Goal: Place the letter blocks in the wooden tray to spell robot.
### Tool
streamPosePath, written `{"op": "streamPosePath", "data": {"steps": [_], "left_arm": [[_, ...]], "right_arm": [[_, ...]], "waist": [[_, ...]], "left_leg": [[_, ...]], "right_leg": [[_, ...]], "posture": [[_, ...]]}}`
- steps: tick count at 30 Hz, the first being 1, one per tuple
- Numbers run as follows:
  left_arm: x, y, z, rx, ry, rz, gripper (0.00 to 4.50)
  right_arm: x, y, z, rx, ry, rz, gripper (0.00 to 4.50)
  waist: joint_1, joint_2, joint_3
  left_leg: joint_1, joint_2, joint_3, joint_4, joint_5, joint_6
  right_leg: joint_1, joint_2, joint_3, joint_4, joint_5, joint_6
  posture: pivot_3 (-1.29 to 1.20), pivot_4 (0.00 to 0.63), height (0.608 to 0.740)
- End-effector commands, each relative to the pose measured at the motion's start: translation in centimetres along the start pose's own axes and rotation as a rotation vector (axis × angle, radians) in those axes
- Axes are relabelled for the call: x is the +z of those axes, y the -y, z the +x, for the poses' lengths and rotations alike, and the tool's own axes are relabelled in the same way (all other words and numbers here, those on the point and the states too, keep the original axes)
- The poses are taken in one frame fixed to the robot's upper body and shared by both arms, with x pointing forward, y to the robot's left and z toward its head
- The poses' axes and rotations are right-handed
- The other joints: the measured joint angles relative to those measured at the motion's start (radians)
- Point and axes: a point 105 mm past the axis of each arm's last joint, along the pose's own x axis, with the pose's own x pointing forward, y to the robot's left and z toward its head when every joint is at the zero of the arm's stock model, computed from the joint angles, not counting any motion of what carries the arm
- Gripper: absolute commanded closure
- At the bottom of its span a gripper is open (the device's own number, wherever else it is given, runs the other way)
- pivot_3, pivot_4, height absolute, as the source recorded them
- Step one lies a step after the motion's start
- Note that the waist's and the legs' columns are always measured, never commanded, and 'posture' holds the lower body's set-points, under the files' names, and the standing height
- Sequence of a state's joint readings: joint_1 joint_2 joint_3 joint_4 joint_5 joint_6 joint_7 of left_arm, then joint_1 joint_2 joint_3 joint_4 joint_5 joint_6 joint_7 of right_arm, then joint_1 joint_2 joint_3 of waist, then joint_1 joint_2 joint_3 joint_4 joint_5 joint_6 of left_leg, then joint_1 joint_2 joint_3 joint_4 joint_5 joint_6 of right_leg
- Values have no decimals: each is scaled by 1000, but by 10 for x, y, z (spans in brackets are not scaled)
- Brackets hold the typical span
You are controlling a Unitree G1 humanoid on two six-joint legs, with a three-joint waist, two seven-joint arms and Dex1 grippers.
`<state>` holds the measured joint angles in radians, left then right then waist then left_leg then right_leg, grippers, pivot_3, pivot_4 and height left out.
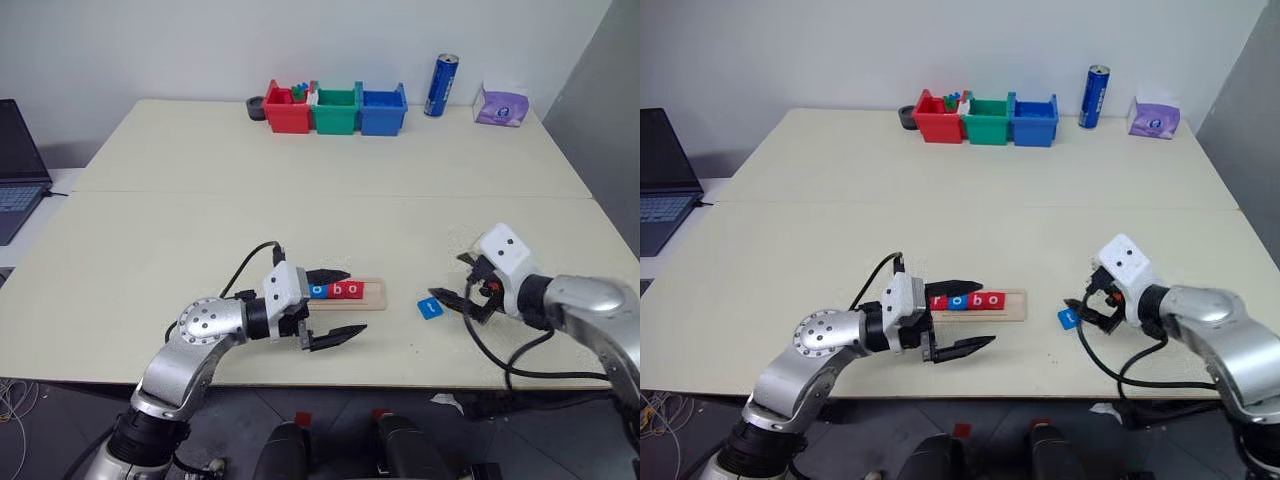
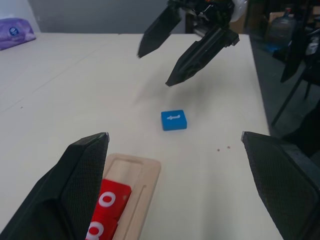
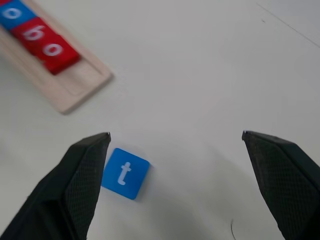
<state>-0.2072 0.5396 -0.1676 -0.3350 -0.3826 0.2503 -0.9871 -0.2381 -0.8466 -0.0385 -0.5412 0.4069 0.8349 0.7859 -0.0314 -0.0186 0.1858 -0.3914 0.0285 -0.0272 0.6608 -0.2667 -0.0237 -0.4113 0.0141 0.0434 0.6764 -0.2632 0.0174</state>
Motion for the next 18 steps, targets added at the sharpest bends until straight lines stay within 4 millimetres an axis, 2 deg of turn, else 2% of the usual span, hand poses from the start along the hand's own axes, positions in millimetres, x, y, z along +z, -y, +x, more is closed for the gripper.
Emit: {"op": "streamPosePath", "data": {"steps": [1,4,8,14,18], "left_arm": [[5,-3,-4,-21,23,28,0],[6,-3,-3,-40,39,36,0],[5,-2,-3,-37,34,59,0],[5,-1,-13,-27,20,64,0],[7,3,-16,-56,12,73,0]], "right_arm": [[-11,-9,-1,196,69,-126,15],[-32,-8,7,285,43,-179,15],[-47,2,22,334,29,-222,15],[-52,4,42,393,38,-259,15],[-57,3,46,437,24,-276,15]], "waist": [[0,0,0],[0,-1,0],[-2,-1,1],[0,-1,1],[1,-1,1]], "left_leg": [[0,0,0,0,0,0],[0,0,1,1,0,0],[1,0,2,1,0,0],[2,0,1,1,0,0],[2,0,1,1,0,0]], "right_leg": [[0,0,0,0,0,0],[0,-1,1,0,0,0],[0,-1,2,1,0,0],[0,0,1,3,0,-1],[0,-1,1,3,0,-1]], "posture": [[0,150,740],[0,150,740],[0,150,740],[0,150,740],[0,150,740]]}}
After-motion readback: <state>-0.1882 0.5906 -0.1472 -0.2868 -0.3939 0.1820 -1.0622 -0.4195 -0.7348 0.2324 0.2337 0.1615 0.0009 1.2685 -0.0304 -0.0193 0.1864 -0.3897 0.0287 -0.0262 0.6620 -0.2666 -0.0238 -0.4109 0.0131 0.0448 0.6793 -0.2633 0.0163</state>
